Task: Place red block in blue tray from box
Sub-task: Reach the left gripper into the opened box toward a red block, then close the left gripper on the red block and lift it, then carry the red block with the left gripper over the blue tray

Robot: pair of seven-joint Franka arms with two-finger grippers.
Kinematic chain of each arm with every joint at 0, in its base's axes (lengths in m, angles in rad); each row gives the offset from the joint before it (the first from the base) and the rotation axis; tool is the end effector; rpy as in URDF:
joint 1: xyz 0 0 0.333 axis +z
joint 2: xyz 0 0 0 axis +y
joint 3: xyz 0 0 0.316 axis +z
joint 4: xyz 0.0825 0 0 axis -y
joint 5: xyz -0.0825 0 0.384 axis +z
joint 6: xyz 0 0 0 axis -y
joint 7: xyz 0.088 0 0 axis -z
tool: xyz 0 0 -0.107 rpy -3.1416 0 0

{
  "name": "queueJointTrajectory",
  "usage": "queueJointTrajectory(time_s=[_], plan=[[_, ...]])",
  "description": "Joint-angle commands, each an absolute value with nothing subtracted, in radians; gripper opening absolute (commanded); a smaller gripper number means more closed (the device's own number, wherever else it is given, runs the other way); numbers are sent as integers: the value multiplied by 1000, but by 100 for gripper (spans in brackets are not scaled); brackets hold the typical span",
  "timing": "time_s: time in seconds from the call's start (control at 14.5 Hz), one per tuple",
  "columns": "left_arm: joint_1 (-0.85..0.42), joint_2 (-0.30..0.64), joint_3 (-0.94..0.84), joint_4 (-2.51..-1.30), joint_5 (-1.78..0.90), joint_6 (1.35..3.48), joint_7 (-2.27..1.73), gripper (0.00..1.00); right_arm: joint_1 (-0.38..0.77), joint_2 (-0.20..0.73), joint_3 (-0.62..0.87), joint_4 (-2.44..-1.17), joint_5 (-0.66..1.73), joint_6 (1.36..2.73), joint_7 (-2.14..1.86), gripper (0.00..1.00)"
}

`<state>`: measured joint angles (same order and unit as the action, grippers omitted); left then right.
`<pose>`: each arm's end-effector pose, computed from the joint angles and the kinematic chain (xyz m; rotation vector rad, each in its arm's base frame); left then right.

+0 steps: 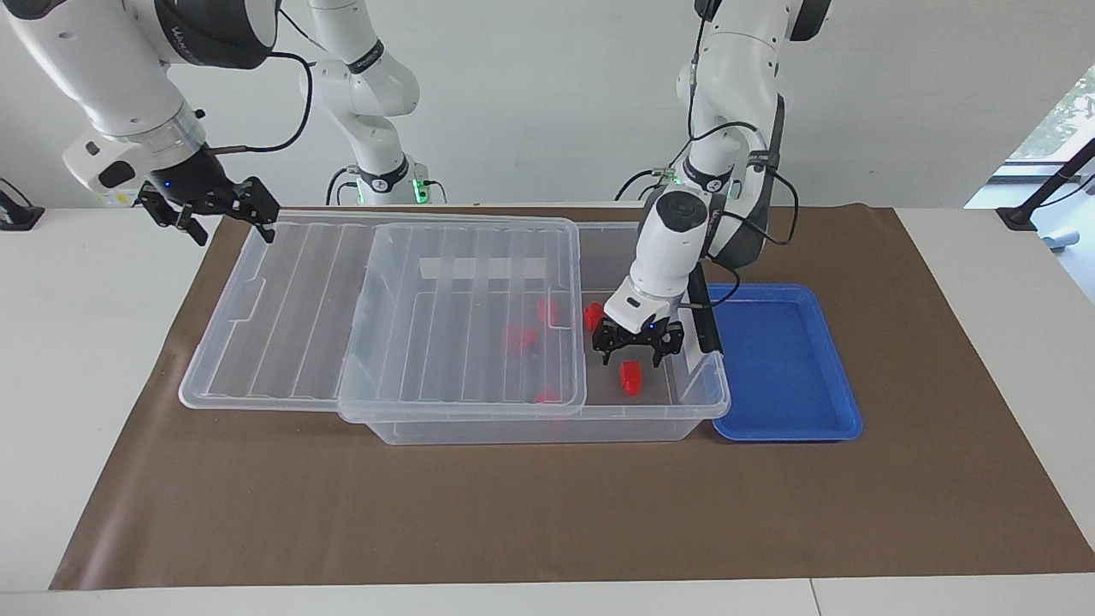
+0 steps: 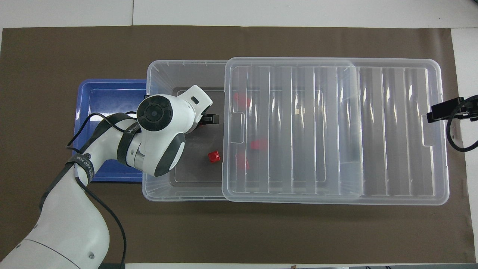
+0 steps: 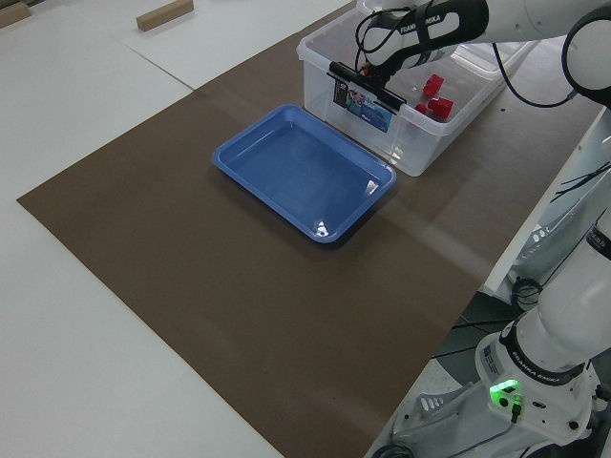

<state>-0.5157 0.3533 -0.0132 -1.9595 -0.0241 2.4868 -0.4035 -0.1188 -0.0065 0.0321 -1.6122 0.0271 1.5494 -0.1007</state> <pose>0.5448 -0.3178 0.3121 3.0325 -0.1614 0.2224 0.5471 -0.0445 0.6068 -3.1084 -0.0215 0.0832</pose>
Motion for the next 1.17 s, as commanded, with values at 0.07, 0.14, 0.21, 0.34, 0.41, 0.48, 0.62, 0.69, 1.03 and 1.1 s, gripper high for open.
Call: queueJointTrajectory(time_s=[0.07,0.14,0.21,0.34,0.41,0.48,0.62,0.69,1.03,1.1], plan=[[-531,350,-2,-1977,-9,2510,-420,50,-124,-35,34,-1652,72,1546,-84,100],[-526,348,-2,-1976,-9,2507,-420,1,-123,-35,34,-1652,72,1546,-84,100],[-523,348,-2,-1974,-9,2507,-417,0,-123,-35,34,-1652,72,1546,-84,100],[-517,336,-5,-1973,-11,2503,-422,0,-123,-35,34,-1652,72,1546,-84,100],[-517,321,-5,-1973,-11,2502,-422,0,-124,-35,34,-1652,71,1546,-86,100],[-517,310,-5,-1974,-11,2497,-422,0,-124,-35,34,-1652,71,1546,-84,100],[-518,255,-5,-1971,-11,2441,-422,0,-123,-35,35,-1651,68,1548,-89,100],[-518,218,-5,-1967,-11,2393,-422,0,-123,-35,35,-1652,67,1551,-89,100],[-514,-3,5,-1956,-12,2151,-405,0,-126,-35,35,-1654,48,1577,-87,100],[-491,-40,6,-1957,-12,2110,-399,0,-124,-35,35,-1654,48,1572,-86,100]])
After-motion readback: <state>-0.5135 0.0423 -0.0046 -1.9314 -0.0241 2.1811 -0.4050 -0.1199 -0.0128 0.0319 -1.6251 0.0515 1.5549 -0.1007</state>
